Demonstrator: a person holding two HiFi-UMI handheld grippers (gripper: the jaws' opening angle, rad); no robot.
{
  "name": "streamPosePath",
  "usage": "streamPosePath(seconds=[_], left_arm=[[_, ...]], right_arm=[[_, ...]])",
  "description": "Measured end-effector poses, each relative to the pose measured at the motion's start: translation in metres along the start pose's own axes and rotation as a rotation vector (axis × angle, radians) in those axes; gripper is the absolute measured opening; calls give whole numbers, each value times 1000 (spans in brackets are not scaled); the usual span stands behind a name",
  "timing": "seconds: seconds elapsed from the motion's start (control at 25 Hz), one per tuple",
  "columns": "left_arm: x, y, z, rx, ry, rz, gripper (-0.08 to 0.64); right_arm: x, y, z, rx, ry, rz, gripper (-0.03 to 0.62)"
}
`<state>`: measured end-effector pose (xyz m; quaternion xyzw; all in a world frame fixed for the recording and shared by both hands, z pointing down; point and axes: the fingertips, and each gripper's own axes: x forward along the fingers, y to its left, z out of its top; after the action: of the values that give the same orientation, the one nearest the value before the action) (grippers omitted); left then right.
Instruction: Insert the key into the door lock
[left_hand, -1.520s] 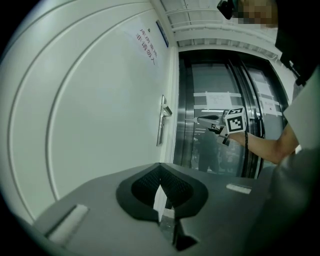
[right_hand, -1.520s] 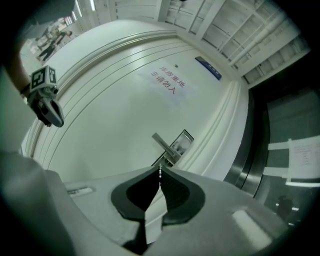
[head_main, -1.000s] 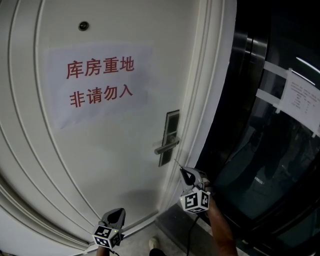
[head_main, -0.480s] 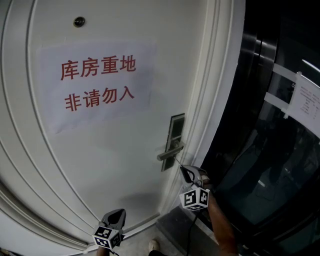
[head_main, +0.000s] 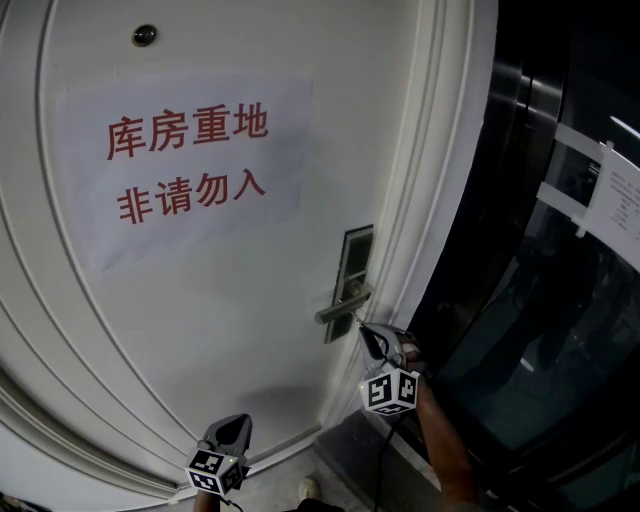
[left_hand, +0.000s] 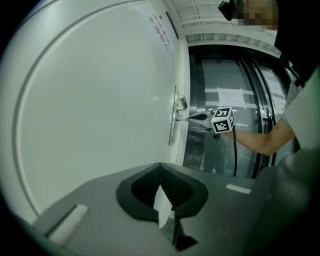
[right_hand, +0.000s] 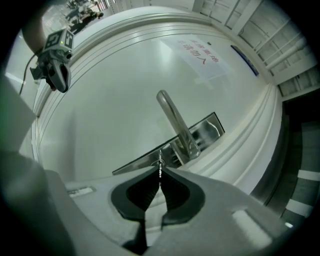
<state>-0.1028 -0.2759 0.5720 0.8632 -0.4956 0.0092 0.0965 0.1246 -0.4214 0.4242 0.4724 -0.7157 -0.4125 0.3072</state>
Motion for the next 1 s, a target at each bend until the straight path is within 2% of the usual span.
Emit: streamPosePath(seconds=[0.6, 0.84, 1.0], left_arm=[[-3, 6, -3, -15, -6, 19, 2], [-2, 10, -4, -27, -12, 24, 2], [1, 8, -5, -34, -13, 16, 2]], right_arm=[[9, 3, 3, -82, 5, 10, 11], [10, 3, 5, -141, 9, 13, 11], [10, 5, 6, -230, 18, 0, 11]])
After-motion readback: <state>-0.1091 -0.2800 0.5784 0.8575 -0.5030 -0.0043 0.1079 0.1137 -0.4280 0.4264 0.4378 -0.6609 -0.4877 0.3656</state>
